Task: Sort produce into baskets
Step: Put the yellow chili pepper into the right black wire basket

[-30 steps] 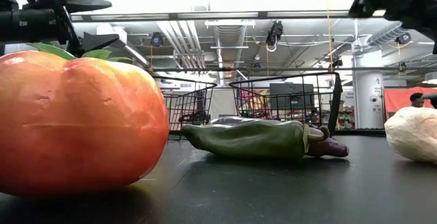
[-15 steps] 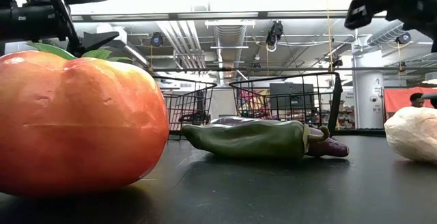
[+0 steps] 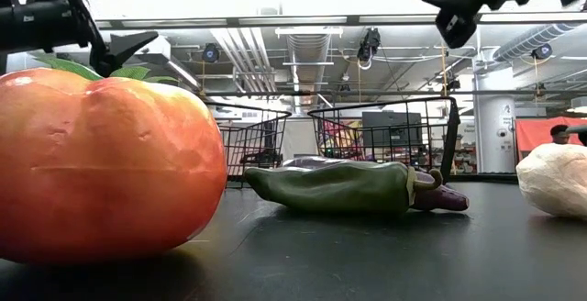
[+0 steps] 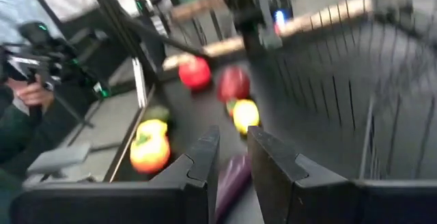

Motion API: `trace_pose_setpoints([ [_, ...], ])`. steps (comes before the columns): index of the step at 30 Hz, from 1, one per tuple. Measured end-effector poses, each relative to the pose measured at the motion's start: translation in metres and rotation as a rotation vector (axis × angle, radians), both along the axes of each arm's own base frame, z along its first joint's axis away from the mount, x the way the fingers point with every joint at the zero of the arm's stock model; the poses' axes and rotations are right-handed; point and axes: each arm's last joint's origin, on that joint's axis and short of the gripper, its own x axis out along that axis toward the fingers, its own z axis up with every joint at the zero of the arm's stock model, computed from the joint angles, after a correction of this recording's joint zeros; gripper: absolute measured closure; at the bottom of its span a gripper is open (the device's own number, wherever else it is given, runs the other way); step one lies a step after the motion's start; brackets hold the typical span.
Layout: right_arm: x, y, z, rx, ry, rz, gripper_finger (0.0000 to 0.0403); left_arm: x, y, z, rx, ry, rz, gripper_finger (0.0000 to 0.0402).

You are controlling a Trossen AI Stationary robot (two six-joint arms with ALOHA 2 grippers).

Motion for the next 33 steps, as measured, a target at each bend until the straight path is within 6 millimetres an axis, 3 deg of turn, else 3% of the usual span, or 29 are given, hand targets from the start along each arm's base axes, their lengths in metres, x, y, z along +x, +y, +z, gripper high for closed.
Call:
trace_pose_setpoints([
  [5, 0.007, 0.003, 0.015, 0.098, 0.215, -0.019, 0.0335, 0.003, -0.003, 0.001, 0.019, 0.001, -0.076, 0.0039],
  [10, 0.016, 0.009, 0.029, 0.184, 0.300, -0.025, 0.0335, 0.009, -0.005, 0.001, -0.023, 0.009, -0.124, 0.0039],
  [16, 0.024, 0.016, 0.036, 0.275, 0.447, -0.052, 0.0335, 0.022, -0.011, 0.028, 0.025, 0.080, -0.165, 0.0039],
  [22, 0.025, 0.026, 0.040, 0.390, 0.680, -0.113, 0.0335, 0.041, -0.014, 0.057, 0.058, 0.368, -0.170, 0.0039],
  [27, 0.024, 0.037, 0.034, 0.471, 0.860, -0.099, 0.0335, 0.059, -0.015, 0.066, 0.047, 0.655, -0.095, 0.0039],
  [33, 0.027, 0.047, 0.022, 0.474, 0.942, -0.075, 0.0335, 0.082, -0.025, 0.076, 0.104, 0.787, -0.073, 0.0039],
])
